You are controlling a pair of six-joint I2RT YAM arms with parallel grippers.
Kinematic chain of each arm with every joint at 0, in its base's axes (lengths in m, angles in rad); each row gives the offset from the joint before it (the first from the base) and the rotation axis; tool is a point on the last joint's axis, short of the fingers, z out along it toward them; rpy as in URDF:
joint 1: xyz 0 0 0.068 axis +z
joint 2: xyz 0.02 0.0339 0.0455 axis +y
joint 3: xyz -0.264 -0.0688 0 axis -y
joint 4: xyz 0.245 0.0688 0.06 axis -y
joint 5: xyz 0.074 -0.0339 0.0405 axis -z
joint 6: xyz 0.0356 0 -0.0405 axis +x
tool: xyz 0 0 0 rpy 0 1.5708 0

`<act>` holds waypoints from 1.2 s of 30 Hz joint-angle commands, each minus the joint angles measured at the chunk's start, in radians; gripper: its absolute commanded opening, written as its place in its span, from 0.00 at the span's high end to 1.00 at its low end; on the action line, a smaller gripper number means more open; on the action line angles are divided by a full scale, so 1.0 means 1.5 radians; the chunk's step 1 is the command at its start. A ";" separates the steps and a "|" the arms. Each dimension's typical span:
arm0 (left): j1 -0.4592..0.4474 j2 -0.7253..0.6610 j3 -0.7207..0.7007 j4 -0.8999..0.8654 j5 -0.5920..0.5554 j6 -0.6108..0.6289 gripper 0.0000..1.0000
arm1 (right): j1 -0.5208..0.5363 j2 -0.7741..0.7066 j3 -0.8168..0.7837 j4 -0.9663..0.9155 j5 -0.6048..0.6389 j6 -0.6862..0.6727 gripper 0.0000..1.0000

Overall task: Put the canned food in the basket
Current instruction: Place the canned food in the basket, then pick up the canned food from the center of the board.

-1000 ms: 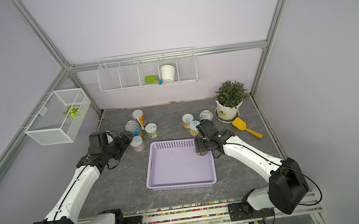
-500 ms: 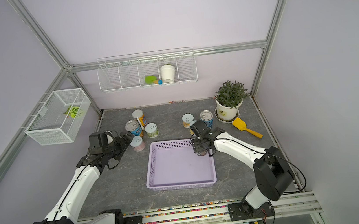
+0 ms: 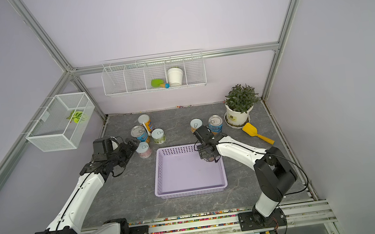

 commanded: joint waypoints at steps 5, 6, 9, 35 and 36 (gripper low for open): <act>-0.003 -0.006 0.016 -0.007 0.004 0.009 0.02 | 0.004 -0.025 0.012 0.040 0.038 -0.008 0.04; -0.003 -0.005 0.016 -0.007 0.004 0.008 0.02 | 0.004 -0.030 0.010 0.044 0.035 -0.008 0.02; -0.003 -0.003 0.016 -0.006 0.004 0.008 0.02 | 0.004 -0.046 0.002 0.052 0.024 -0.007 0.02; -0.160 0.061 0.150 -0.165 -0.233 0.092 0.01 | 0.012 -0.516 -0.185 0.159 0.047 0.053 0.02; -0.180 0.058 0.135 -0.148 -0.262 0.075 0.00 | 0.011 -0.516 -0.195 0.173 0.048 0.035 0.02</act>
